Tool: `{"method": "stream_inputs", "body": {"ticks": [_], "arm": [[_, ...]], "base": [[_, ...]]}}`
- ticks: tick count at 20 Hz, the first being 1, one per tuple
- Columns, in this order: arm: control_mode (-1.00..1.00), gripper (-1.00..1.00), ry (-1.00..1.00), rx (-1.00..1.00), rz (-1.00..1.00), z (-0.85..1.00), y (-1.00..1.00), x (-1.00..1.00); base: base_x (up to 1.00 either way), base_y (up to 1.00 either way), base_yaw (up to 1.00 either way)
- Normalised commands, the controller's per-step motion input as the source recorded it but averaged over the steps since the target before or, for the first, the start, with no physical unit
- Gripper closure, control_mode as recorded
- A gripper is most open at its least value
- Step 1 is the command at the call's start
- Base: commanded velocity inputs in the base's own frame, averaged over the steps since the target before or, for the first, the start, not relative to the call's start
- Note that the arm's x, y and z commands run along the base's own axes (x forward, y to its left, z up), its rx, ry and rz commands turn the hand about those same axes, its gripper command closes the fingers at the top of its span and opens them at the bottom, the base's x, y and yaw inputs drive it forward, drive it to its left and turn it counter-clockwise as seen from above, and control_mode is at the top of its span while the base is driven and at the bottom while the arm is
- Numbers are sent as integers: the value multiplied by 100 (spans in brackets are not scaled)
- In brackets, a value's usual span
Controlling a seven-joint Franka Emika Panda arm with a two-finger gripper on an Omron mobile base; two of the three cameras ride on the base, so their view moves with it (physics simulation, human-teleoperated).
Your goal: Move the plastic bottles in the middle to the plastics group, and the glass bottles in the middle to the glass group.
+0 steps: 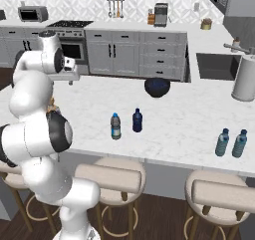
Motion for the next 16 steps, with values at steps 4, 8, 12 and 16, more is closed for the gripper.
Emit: {"method": "stream_inputs", "body": {"ticks": [4,8,12,16], "arm": [[-100,-100,3,6,-48,0,-100,-7],[-100,-100,5,7,-33,0,-100,-20],[-100,-100,1,6,-2,-6,-100,-32],[-100,-100,0,1,0,-32,-95,-14]], "base": [[0,0,0],[0,0,0],[0,0,0],[0,0,0]]}}
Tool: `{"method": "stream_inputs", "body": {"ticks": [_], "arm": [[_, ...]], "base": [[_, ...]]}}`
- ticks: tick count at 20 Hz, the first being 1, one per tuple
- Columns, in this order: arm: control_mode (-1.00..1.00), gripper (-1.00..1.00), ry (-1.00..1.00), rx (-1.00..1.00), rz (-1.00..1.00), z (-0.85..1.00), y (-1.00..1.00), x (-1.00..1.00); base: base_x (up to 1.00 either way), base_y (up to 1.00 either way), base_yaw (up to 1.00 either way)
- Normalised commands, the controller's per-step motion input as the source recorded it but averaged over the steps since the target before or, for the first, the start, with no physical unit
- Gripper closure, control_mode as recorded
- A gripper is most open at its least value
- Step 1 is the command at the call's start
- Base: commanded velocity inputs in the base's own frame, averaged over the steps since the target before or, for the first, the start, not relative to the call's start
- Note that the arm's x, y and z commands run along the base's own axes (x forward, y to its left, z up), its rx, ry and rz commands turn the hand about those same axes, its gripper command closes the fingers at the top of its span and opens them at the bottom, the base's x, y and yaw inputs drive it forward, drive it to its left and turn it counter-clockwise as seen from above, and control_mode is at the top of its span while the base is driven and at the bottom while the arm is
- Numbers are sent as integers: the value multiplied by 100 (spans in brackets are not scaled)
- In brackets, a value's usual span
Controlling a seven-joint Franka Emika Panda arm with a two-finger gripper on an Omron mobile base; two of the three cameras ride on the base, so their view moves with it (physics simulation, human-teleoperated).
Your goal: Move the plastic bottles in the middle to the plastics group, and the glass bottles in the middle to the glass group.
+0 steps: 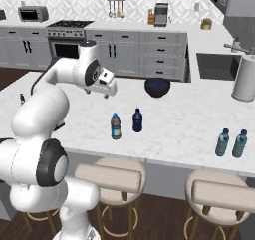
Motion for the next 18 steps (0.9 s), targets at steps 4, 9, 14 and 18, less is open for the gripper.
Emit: {"method": "stream_inputs", "body": {"ticks": [4,9,14,18], "arm": [[-100,-100,0,0,0,-57,-52,-8],[-100,-100,0,0,0,-35,-11,7],[-100,-100,0,0,0,-27,-4,36],[-100,-100,0,-2,0,-37,-14,40]], "base": [[0,0,0],[0,0,0],[0,0,0],[0,0,0]]}}
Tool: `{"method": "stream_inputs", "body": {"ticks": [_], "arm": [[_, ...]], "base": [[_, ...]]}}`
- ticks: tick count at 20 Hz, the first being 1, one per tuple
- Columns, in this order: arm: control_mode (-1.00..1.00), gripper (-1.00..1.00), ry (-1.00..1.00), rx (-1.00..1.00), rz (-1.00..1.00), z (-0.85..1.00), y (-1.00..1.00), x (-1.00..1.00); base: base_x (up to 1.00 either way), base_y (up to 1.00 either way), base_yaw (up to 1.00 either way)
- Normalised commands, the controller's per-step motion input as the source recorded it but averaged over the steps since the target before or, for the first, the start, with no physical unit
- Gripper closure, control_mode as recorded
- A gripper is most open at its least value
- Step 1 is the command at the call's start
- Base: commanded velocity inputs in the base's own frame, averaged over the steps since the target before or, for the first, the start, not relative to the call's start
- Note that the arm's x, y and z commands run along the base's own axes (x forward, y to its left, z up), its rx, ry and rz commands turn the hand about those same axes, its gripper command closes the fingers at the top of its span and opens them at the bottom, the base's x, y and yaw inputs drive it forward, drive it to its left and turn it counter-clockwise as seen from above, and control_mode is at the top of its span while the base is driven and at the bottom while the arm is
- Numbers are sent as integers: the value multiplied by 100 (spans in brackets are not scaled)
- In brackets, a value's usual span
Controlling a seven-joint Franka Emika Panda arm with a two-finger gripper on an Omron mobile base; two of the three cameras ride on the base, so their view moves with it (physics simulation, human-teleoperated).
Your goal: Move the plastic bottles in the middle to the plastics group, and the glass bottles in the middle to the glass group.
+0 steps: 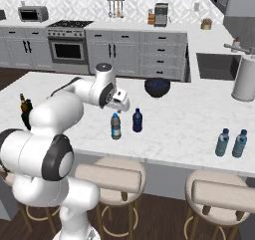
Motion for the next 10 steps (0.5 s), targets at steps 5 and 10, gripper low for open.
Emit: {"method": "stream_inputs", "body": {"ticks": [5,10], "arm": [[-100,-100,0,-2,0,-43,-11,27],[-100,-100,1,-3,0,-30,-1,8]], "base": [[0,0,0],[0,0,0]]}}
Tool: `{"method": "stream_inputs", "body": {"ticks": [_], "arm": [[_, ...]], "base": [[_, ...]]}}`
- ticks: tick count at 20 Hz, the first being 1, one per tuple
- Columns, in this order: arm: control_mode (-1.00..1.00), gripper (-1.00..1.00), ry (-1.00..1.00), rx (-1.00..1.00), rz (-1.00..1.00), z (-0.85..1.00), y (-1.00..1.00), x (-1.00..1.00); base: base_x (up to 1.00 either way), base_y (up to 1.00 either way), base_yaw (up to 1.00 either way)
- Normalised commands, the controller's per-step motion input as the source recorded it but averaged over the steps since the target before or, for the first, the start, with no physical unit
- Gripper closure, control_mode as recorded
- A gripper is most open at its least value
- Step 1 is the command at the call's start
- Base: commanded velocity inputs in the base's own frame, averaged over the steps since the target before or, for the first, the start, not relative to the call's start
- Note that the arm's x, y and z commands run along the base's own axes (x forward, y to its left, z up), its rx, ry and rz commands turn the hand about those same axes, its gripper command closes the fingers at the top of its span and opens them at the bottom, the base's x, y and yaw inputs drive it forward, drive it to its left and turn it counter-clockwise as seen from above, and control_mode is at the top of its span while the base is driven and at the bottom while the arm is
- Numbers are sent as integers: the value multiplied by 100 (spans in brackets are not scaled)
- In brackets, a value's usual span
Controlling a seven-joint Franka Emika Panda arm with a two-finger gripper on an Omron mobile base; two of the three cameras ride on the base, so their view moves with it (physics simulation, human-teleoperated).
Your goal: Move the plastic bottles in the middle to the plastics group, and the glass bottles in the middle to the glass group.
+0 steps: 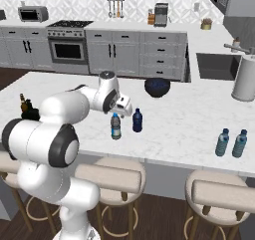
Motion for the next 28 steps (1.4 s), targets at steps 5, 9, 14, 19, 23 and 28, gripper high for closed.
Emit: {"method": "stream_inputs", "body": {"ticks": [5,9,14,19,23,28], "arm": [[-100,-100,0,-4,0,-23,0,0],[-100,-100,0,-3,0,-21,5,5],[-100,-100,0,0,0,-6,2,11],[-100,-100,0,0,0,0,0,16],[-100,-100,0,0,0,-2,0,10],[-100,-100,0,0,0,-6,0,3]], "base": [[0,0,0],[0,0,0],[0,0,0],[0,0,0],[0,0,0],[0,0,0]]}}
